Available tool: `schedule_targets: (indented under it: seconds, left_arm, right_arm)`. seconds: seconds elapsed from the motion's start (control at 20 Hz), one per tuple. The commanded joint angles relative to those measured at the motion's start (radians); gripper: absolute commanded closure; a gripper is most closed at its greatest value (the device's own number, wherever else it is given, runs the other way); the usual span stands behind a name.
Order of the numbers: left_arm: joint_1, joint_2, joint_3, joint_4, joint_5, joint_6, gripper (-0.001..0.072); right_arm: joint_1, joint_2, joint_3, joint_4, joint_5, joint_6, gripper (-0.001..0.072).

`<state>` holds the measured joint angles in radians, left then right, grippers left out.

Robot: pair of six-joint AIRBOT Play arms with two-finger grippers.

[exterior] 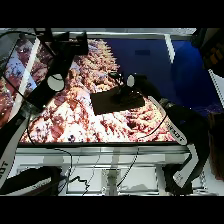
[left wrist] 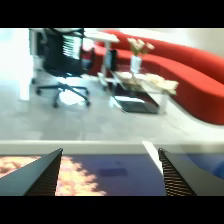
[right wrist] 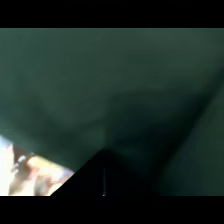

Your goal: Fold the clothes and pants, and hang the long-sleeved shirts on hangers.

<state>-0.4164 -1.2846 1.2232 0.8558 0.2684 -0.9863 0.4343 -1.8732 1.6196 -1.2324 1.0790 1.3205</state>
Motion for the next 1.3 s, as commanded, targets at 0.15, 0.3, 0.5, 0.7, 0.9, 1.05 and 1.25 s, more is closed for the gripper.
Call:
schedule_targets:
  seconds: [0.15, 0.3, 0.5, 0.7, 0.9, 1.05, 1.25]
  left_arm:
    - [0.027, 0.010, 0.001, 0.000, -0.003, 0.000, 0.0016]
    - [0.027, 0.010, 0.001, 0.000, -0.003, 0.000, 0.0015]
    - [0.027, 0.010, 0.001, 0.000, -0.003, 0.000, 0.0015]
    - [0.027, 0.010, 0.001, 0.000, -0.003, 0.000, 0.0015]
    - [0.027, 0.010, 0.001, 0.000, -0.003, 0.000, 0.0015]
    - [0.027, 0.010, 0.001, 0.000, -0.003, 0.000, 0.0015]
    - [0.023, 0.011, 0.001, 0.000, -0.003, 0.000, 0.0015]
  right_arm:
    - [-0.147, -0.018, 0.008, -0.168, -0.121, 0.233, 0.0703]
    - [-0.242, -0.005, 0.007, -0.179, -0.105, 0.305, 0.0703]
    - [-0.336, 0.034, 0.007, -0.179, -0.103, 0.314, 0.0703]
    - [-0.407, 0.062, 0.007, -0.179, -0.074, 0.300, 0.0703]
    - [-0.473, 0.056, 0.006, -0.043, 0.167, -0.142, 0.0705]
    - [-0.533, 0.044, 0.003, 0.285, 0.263, -0.310, 0.0695]
    - [-0.549, 0.040, -0.003, 0.258, 0.098, -0.066, 0.0017]
